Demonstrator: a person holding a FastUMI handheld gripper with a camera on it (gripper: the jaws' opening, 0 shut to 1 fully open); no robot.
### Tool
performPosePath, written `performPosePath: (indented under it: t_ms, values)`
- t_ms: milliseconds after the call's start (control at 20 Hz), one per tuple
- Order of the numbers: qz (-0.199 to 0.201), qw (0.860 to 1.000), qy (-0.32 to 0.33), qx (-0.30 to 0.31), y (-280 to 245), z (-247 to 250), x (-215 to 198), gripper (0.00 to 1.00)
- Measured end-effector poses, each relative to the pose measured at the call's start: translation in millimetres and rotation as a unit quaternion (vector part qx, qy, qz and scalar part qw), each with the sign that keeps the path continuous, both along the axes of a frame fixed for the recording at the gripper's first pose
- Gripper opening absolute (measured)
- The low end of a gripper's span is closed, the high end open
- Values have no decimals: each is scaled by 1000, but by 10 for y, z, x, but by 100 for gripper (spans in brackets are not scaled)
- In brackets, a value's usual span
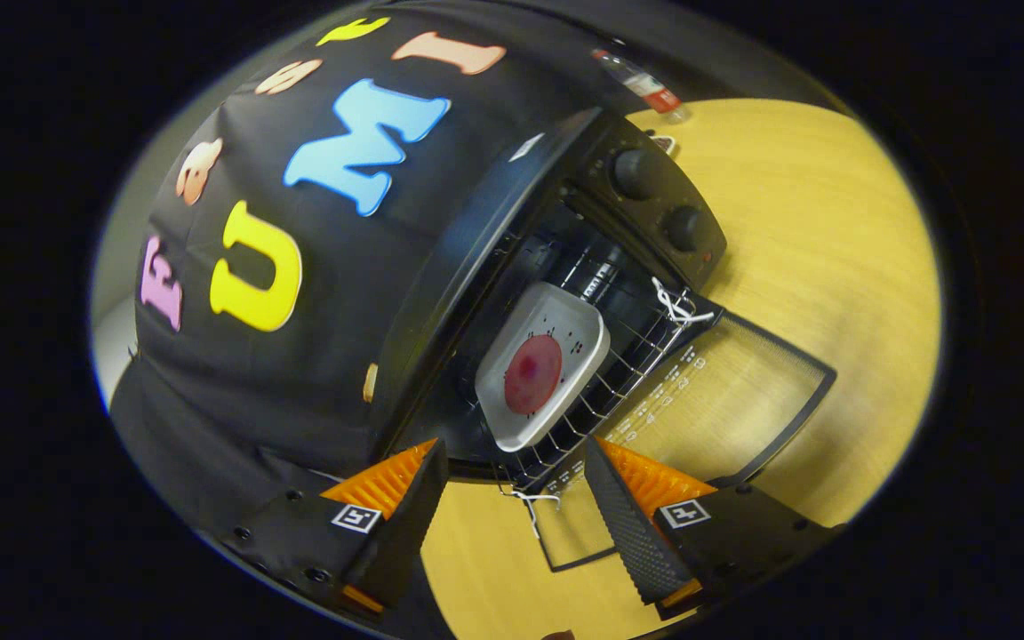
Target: Open the toaster oven, put the food inside, and close the toaster oven door.
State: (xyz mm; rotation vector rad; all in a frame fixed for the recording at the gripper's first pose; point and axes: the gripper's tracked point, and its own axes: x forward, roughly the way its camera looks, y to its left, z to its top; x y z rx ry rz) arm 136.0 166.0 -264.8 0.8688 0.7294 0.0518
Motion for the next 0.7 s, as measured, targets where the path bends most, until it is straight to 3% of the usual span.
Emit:
performPosePath:
  t_ms: [250,450,700]
  values:
    - [80,991,-19,-103,-65,-2,-287,97]
    - [151,969,-26,-195,-118,-61,-538,98]
    - [214,947,3,-241,-105,-230,-880,98]
